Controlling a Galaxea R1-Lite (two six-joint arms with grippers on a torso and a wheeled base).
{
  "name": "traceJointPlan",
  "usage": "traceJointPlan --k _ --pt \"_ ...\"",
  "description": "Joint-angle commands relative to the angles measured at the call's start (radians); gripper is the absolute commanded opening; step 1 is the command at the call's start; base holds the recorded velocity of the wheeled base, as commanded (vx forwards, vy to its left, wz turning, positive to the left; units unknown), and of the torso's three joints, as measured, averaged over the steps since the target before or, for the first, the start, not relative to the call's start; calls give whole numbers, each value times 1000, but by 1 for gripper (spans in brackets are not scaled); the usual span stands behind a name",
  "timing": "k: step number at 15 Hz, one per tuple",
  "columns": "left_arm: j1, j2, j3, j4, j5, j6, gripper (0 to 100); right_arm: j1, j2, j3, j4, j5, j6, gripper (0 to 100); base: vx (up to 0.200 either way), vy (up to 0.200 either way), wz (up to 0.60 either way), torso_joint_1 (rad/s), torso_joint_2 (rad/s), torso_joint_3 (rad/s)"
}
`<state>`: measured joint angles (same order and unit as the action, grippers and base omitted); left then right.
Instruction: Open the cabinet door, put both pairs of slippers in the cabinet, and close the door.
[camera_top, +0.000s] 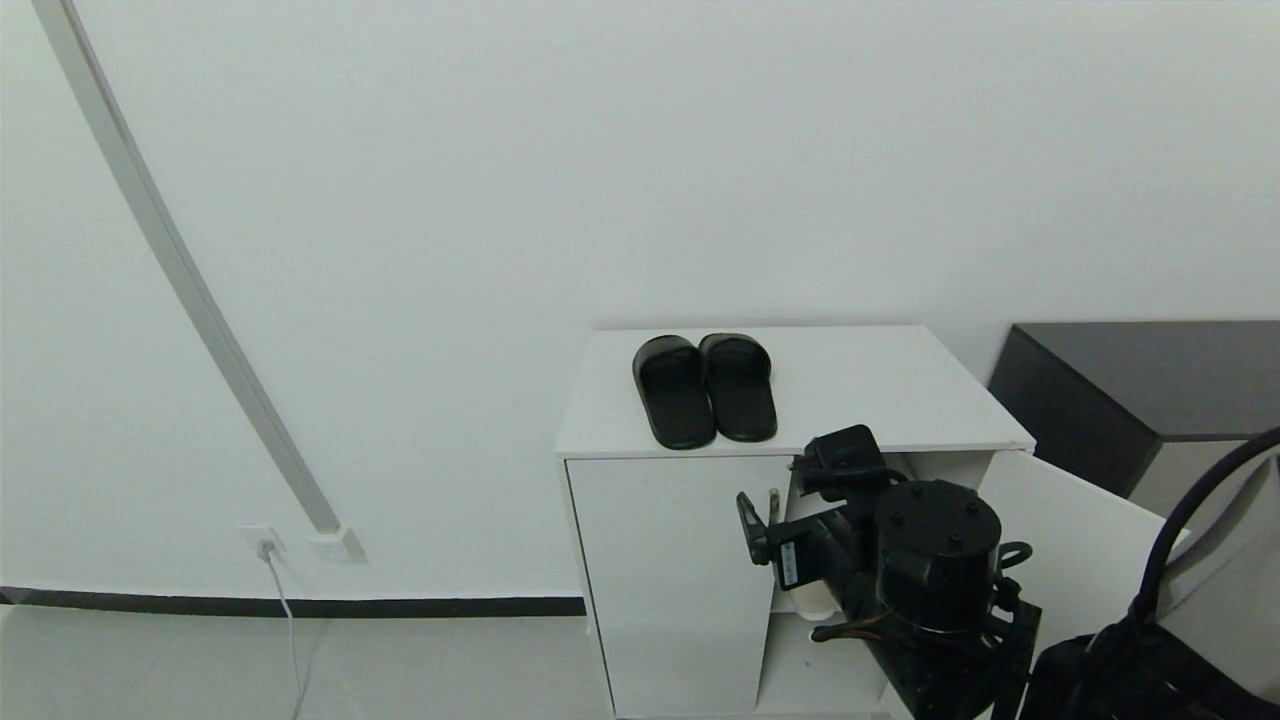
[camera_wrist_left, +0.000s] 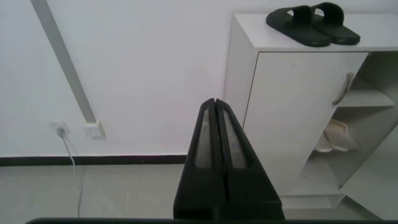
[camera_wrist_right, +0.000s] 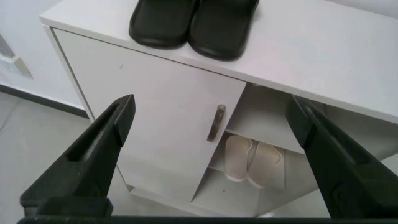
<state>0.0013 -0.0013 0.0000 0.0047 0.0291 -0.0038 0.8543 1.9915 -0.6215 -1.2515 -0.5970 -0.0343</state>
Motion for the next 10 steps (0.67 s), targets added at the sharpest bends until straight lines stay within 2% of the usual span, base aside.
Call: traceJointPlan --k 1,4,7,8,10 --pt "0 1 0 0 0 -1 0 3 1 3 0 0 -1 100 0 0 0 183 -393 -217" --pt "0 1 0 0 2 -2 0 3 26 11 -3 3 1 100 0 0 0 176 -378 -206" --pt "0 1 0 0 0 -1 0 8 86 3 -89 19 -10 100 0 0 0 22 -48 -22" --pt "0 1 0 0 0 -1 0 12 87 -26 -74 29 -6 100 0 0 0 0 0 0" --pt "0 1 0 0 0 2 0 12 86 -147 86 31 89 100 0 0 0 0 0 0"
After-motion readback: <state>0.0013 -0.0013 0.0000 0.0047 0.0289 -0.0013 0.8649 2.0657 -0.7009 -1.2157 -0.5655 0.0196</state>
